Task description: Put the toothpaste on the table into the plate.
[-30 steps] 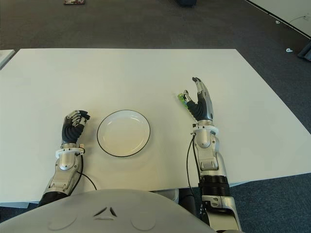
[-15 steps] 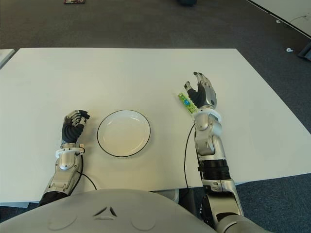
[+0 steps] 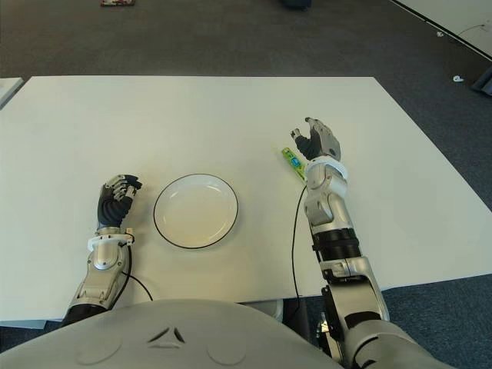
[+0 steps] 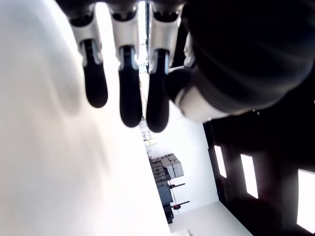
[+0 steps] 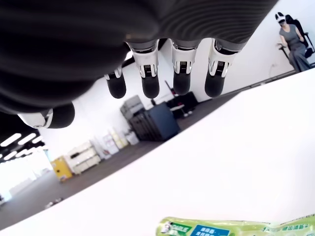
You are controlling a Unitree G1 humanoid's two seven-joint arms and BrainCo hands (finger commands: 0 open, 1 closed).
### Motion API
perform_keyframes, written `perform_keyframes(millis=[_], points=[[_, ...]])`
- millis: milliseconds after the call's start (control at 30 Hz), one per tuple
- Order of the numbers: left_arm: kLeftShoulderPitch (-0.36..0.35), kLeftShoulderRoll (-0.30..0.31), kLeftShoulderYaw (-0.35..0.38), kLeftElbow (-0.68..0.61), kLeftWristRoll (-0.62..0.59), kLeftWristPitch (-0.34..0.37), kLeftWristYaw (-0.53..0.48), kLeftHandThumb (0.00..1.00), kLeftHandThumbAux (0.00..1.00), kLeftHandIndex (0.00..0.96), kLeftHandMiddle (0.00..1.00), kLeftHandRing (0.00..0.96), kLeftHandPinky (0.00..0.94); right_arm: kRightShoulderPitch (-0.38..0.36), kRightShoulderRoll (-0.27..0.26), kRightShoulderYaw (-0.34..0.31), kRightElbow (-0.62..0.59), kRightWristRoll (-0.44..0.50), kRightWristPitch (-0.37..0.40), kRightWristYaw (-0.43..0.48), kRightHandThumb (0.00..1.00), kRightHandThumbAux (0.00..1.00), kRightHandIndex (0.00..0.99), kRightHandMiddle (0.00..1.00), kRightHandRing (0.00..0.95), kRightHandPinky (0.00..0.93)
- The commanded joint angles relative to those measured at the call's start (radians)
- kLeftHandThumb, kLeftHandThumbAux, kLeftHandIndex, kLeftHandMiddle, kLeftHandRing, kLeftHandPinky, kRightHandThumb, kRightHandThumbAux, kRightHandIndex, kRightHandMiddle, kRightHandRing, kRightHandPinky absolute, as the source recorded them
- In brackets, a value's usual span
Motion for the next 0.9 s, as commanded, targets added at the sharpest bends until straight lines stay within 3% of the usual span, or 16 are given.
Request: perform_keyframes(millis=[33,300,600,900], points=[[0.037,-0.009,-0.006,0.034,-0.001,0.04,-0.011,0.7,0.722,0.425,0.489,0.463,0.369,-0.053,-0.003,0.031,0.08,0.0,0.02,0.004,0.609,0.14,0.0,0.0,0.0,0.0],[0.041,-0.012,-0.005,0.029,0.003,0.03,-0.001,0.702,0.722,0.426,0.498,0.479,0.442,-0.134,0.019,0.044,0.255,0.049,-0.008,-0.033,0.64,0.149,0.0,0.0,0.0,0.0],[0.045,-0.022,-0.001,0.036,-0.004,-0.016,0.007,0.702,0.721,0.426,0.493,0.492,0.483,-0.241,0.026,0.085,0.561,0.074,-0.087,-0.096,0.603,0.127,0.0,0.0,0.0,0.0],[0.051,-0.029,0.002,0.032,0.013,-0.023,0.024,0.703,0.721,0.427,0.498,0.5,0.502,-0.268,0.035,0.133,0.663,0.07,-0.091,-0.117,0.562,0.103,0.0,0.0,0.0,0.0]])
